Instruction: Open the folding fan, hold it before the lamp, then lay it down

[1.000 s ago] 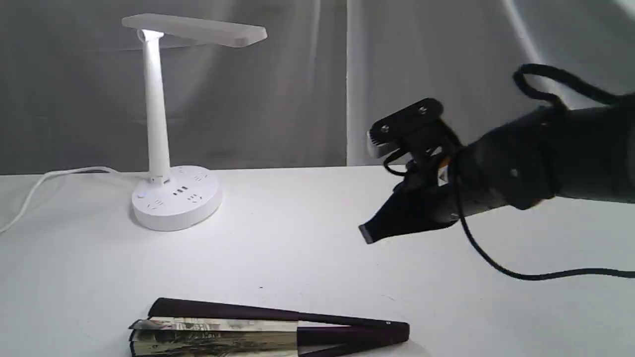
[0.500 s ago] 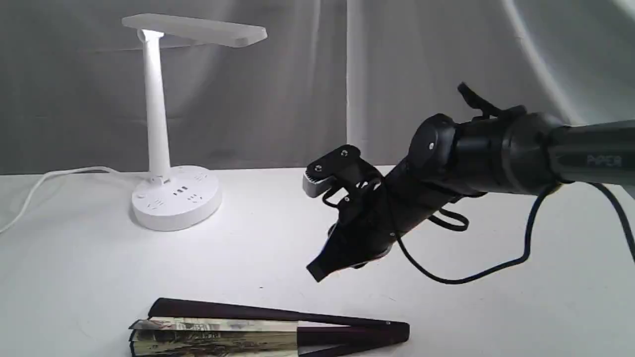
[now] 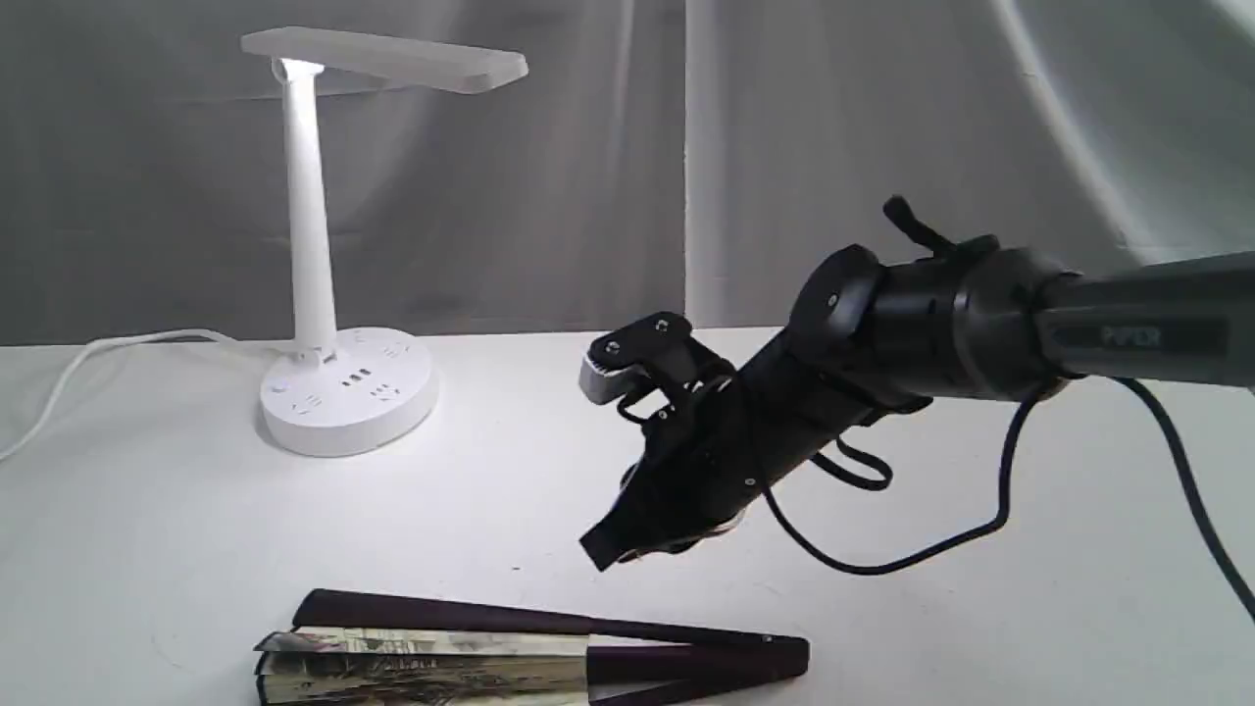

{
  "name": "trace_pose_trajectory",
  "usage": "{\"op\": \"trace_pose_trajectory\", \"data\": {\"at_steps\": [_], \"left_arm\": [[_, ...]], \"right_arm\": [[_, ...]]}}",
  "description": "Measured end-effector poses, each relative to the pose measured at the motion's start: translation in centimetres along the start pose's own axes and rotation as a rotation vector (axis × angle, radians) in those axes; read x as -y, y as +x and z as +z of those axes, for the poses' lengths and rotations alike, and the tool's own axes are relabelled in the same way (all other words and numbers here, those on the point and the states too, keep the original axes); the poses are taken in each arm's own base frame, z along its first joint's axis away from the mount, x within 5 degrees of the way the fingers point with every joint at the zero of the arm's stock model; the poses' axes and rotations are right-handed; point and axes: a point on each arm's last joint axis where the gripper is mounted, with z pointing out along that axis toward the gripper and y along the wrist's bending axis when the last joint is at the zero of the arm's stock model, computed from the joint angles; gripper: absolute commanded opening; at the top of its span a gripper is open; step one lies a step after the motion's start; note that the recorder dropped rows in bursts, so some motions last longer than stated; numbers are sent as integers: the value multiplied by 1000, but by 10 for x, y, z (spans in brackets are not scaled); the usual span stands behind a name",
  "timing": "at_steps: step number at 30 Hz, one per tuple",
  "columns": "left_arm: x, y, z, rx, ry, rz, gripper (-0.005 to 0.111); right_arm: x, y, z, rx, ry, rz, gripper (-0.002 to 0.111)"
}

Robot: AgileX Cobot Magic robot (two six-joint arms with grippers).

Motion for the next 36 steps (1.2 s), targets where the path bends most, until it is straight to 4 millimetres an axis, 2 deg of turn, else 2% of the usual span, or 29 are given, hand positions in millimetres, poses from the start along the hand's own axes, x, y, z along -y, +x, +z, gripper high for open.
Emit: {"op": "trace_pose_trajectory", "data": {"at_steps": [6,12,22,31,36], "left_arm": [[0,0,0,0,0,0,0],[0,0,0,0,0,0,0],[0,0,0,0,0,0,0],[0,0,0,0,0,0,0],[0,0,0,0,0,0,0]], "right_arm": [[2,7,10,-30,-15,7,40],[-2,8,12,-53,-22,-23,55],[-16,6,18,-84,-16,-107,56],[-15,7,19,-93,-9,-121,56],[-11,14,33,-106,-9,-100,56]]}}
